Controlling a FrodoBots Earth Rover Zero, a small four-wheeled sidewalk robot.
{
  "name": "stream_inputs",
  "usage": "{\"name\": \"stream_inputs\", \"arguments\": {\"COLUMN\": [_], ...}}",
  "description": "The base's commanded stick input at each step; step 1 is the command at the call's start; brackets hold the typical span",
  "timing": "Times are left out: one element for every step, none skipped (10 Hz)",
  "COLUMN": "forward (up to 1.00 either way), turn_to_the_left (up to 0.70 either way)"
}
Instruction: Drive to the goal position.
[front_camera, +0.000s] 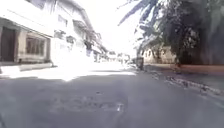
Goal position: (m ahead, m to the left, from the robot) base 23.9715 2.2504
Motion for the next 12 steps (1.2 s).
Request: {"name": "stream_inputs", "arguments": {"forward": [1.0, 1.0, 1.0, 1.0, 1.0, 1.0, 1.0, 1.0, 1.0, 1.0, 1.0, 1.0], "turn_to_the_left": [0.0, 0.0, 0.0, 0.0, 0.0, 0.0, 0.0, 0.0, 0.0, 0.0, 0.0, 0.0]}}
